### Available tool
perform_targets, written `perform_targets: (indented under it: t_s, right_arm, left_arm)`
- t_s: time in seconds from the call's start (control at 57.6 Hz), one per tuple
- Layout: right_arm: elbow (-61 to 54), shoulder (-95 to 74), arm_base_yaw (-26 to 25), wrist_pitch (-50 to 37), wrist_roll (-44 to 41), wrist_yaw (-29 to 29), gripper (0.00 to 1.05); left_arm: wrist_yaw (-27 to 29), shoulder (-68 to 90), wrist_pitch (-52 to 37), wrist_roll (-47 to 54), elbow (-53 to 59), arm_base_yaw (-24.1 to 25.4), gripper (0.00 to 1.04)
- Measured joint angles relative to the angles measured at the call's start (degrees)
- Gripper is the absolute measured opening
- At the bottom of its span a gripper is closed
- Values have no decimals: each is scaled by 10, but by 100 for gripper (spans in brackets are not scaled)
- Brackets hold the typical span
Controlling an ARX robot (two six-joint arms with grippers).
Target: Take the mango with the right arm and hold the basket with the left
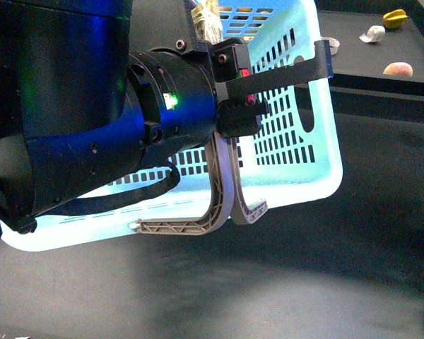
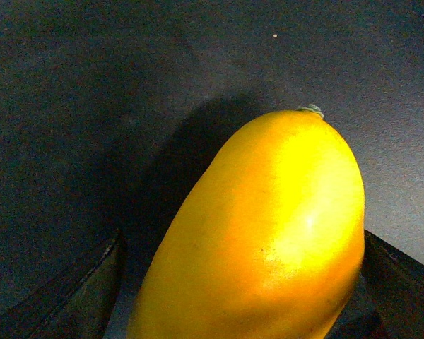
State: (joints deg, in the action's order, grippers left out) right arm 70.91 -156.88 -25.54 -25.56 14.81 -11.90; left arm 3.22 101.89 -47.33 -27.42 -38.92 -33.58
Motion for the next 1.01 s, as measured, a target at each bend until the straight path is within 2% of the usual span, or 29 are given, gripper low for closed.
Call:
perform_targets:
  t_s: [0.226,0.33,0.434,0.521,0.885,1.006]
  right_arm:
    - [8,-5,-6,6,-12,1,95]
    - [10,-7,-9,7,-14,-2,84]
    - [13,-8,-16,7,-14,-2,68]
    - [13,-8,-18,7,-13,0,65]
    - [-7,5,-22,-11,-8,9,64]
    - [-35,25,-21,-23,1,30,64]
  left_arm:
    - [0,0,0,0,0,0,5]
    - [0,0,0,0,0,0,5]
    - [0,0,0,0,0,0,5]
    - [0,0,0,0,0,0,5]
    - [0,0,0,0,0,0,5]
    - [0,0,0,0,0,0,5]
